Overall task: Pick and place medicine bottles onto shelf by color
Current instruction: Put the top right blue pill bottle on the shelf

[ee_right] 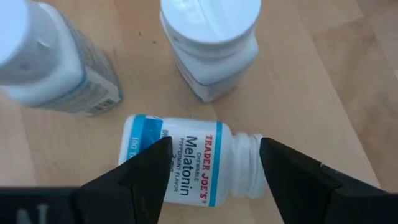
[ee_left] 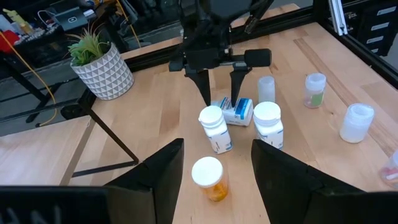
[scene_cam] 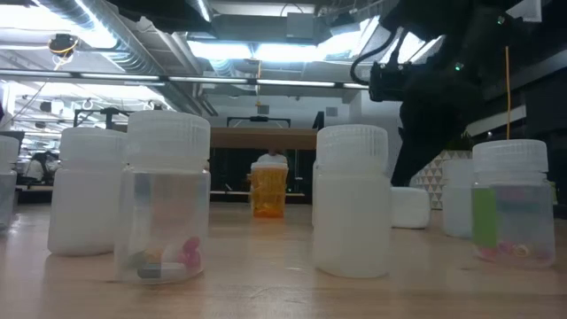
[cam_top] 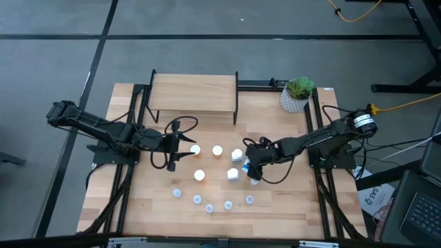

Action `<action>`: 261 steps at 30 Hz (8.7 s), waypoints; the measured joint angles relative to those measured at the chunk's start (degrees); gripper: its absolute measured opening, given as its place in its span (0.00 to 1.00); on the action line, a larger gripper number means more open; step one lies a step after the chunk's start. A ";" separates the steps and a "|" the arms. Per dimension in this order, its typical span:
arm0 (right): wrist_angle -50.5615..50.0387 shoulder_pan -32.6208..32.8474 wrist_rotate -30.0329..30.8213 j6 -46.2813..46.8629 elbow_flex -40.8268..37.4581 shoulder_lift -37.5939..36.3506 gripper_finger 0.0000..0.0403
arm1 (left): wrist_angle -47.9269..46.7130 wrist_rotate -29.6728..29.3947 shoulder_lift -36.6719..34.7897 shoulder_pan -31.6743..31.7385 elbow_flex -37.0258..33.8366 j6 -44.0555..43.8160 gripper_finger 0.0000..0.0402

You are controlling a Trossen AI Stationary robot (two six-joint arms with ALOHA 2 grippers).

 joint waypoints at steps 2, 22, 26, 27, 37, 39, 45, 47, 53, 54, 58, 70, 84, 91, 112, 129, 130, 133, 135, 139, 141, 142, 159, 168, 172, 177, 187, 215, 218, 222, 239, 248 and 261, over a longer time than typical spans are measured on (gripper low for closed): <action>-0.46 0.00 0.09 -0.22 0.01 0.07 0.61 | -0.02 0.00 0.00 0.00 0.00 -0.01 0.45; -7.58 -4.98 4.99 -24.75 0.14 -0.89 0.61 | -0.02 0.01 0.00 0.00 0.00 0.01 0.45; -11.27 -5.09 9.02 -30.74 -0.25 -3.49 0.61 | -0.04 0.01 0.00 0.00 0.00 -0.01 0.45; -12.46 -5.09 10.27 -31.43 -0.27 -4.29 0.61 | -0.08 0.01 0.00 0.00 0.00 -0.01 0.45; -18.96 -5.09 8.67 -5.11 2.00 -9.29 0.61 | -0.25 0.01 0.00 -0.01 0.00 -0.01 0.45; -16.65 -4.82 6.73 -2.16 1.96 -9.11 0.61 | -0.27 0.01 0.00 -0.02 0.00 0.01 0.45; -6.87 -3.65 -0.60 -4.73 0.60 -6.74 0.61 | -0.37 0.01 0.00 0.00 0.00 -0.01 0.45; -6.54 -3.65 -0.68 -4.74 0.60 -6.10 0.61 | -0.37 0.01 0.00 -0.01 0.00 0.01 0.45; -7.05 -3.64 -7.31 -4.26 0.60 -4.22 0.61 | -0.44 0.01 0.00 -0.02 0.00 0.01 0.45; -7.49 -3.63 -7.71 -3.98 0.60 -4.07 0.61 | -0.44 0.01 0.00 -0.02 0.00 0.01 0.45; -11.91 -3.69 -7.59 -0.41 0.60 -3.97 0.61 | -0.46 0.01 0.00 0.00 0.00 0.01 0.45; -24.46 -3.67 2.18 9.72 0.60 -3.95 0.61 | -0.48 0.01 0.00 -0.02 0.00 -0.03 0.45; -30.12 -3.68 0.97 19.37 0.60 -3.95 0.61 | -0.48 0.01 0.00 0.00 0.00 -0.05 0.45; -20.90 -2.56 -2.84 18.89 0.62 -3.95 0.61 | -0.48 0.01 0.00 -0.02 0.00 -0.07 0.45; -21.04 -2.56 1.74 24.10 0.64 1.01 0.61 | -0.67 0.01 0.00 -0.02 0.00 -0.12 0.45; -29.42 -4.33 16.05 28.64 0.64 2.28 0.61 | -0.98 0.01 0.00 -0.01 0.00 -0.16 0.45; -29.89 -4.74 16.44 28.68 0.64 2.28 0.61 | -0.98 0.01 0.00 -0.02 0.00 -0.16 0.45; -32.81 -5.90 15.63 28.80 1.19 2.28 0.61 | -1.01 0.01 0.00 0.00 0.00 -0.16 0.45; -34.88 -6.33 11.93 28.57 2.44 2.28 0.61 | -1.04 0.01 0.00 -0.01 0.00 -0.16 0.45; -35.19 -6.47 3.22 19.99 6.45 2.28 0.61 | -1.07 0.01 0.00 0.00 0.00 -0.05 0.45; -35.20 -6.45 1.01 14.73 9.15 2.28 0.61 | -1.07 0.01 0.00 0.00 0.00 -0.05 0.45; -35.15 -6.46 1.08 12.64 10.66 2.28 0.61 | -1.07 0.01 0.00 -0.02 0.00 -0.05 0.45; -35.00 -21.45 -6.15 -6.02 23.00 6.43 0.61 | -0.99 0.01 0.00 -0.02 0.00 0.43 0.45; -29.50 -25.27 -8.24 -12.70 22.89 13.04 0.61 | -1.01 0.01 0.00 -0.02 0.00 0.52 0.45; -30.18 -25.25 -4.96 -13.67 22.89 15.33 0.61 | -1.01 -0.01 0.00 0.00 0.00 0.54 0.45; -30.18 -25.40 -4.54 -13.61 22.89 17.59 0.61 | -1.01 0.01 0.00 -0.02 0.00 0.52 0.45; -28.70 -25.55 -4.51 -17.07 22.89 19.50 0.59 | -0.99 0.01 0.00 0.00 0.00 0.52 0.45; -46.62 -25.02 -2.15 -18.81 32.06 17.84 0.08 | -1.03 -0.01 0.00 0.00 0.00 0.49 0.45; -51.64 -23.41 -1.12 -15.51 35.64 15.18 0.08 | -1.03 0.00 0.00 -0.01 0.00 0.49 0.45; -54.56 -19.27 -1.48 -9.90 36.32 9.19 0.08 | -1.07 -0.01 0.00 -0.01 0.00 0.39 0.45; -26.79 3.48 4.37 15.26 3.10 -15.36 0.08 | -0.91 0.01 -0.02 0.00 0.00 -4.56 0.45; -16.86 2.02 -1.92 18.77 -5.64 -14.30 0.14 | -0.89 0.00 -0.02 0.00 0.00 -4.53 0.45; -14.97 -4.61 -1.92 22.64 -8.93 -11.95 0.53 | -0.89 0.00 -0.02 -0.02 0.00 -4.12 0.45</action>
